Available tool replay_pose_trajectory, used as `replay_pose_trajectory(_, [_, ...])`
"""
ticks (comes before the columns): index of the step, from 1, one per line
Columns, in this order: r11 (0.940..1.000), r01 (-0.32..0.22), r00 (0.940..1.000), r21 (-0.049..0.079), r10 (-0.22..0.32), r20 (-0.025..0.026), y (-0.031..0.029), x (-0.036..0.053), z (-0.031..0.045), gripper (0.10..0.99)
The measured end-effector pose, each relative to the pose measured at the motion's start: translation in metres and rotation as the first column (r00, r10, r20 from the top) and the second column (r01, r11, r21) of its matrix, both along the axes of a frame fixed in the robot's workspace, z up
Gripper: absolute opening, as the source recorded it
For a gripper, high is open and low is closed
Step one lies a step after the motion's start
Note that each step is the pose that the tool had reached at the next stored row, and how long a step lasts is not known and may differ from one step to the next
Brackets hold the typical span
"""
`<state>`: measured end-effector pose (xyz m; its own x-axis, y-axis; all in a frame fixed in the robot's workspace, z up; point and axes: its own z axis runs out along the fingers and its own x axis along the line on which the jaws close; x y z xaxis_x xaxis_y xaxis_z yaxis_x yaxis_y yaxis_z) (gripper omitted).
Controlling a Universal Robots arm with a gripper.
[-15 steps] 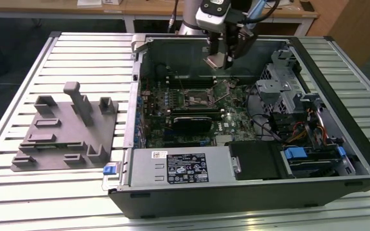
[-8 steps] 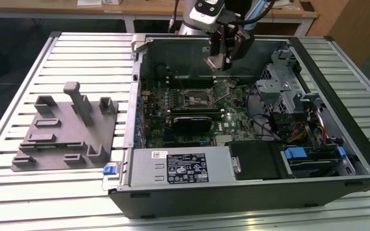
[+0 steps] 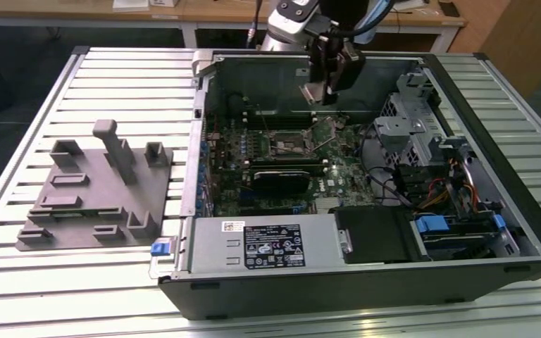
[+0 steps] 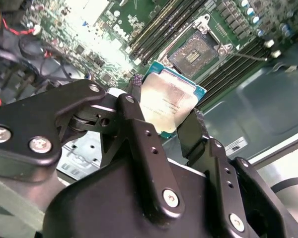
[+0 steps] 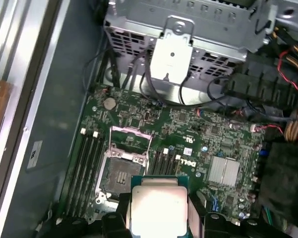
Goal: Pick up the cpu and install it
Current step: 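Place the cpu into insertion slot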
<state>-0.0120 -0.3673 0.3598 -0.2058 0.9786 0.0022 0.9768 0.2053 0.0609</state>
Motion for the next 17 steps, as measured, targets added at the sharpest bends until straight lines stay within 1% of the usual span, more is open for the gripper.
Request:
replay_pose_trajectory(2, [0.9994,0.036,0.9994,0.0,-0.036,0.0,0.0,0.0,-0.0006,0.541])
replay_pose_trajectory(5, [0.9958,0.091,0.9958,0.0,-0.091,-0.0001,0.0,0.0,-0.0021,0.541])
replay_pose_trajectory(10, [0.9844,0.176,0.9844,0.0,-0.176,-0.0001,0.0001,-0.0001,-0.0052,0.541])
replay_pose_trajectory(11, [0.9836,0.18,0.9836,0.0,-0.18,-0.0002,0.001,-0.0002,-0.0064,0.541])
replay_pose_trajectory(13, [0.9835,0.181,0.9835,0.0,-0.181,-0.0001,0.0056,-0.0005,-0.0092,0.541])
replay_pose_trajectory(14, [0.9835,0.181,0.9835,0.002,-0.181,-0.0005,0.0067,-0.0012,-0.0104,0.541])
replay_pose_trajectory(17, [0.985,0.172,0.9851,0.013,-0.172,-0.0023,0.0078,-0.0021,-0.0139,0.541])
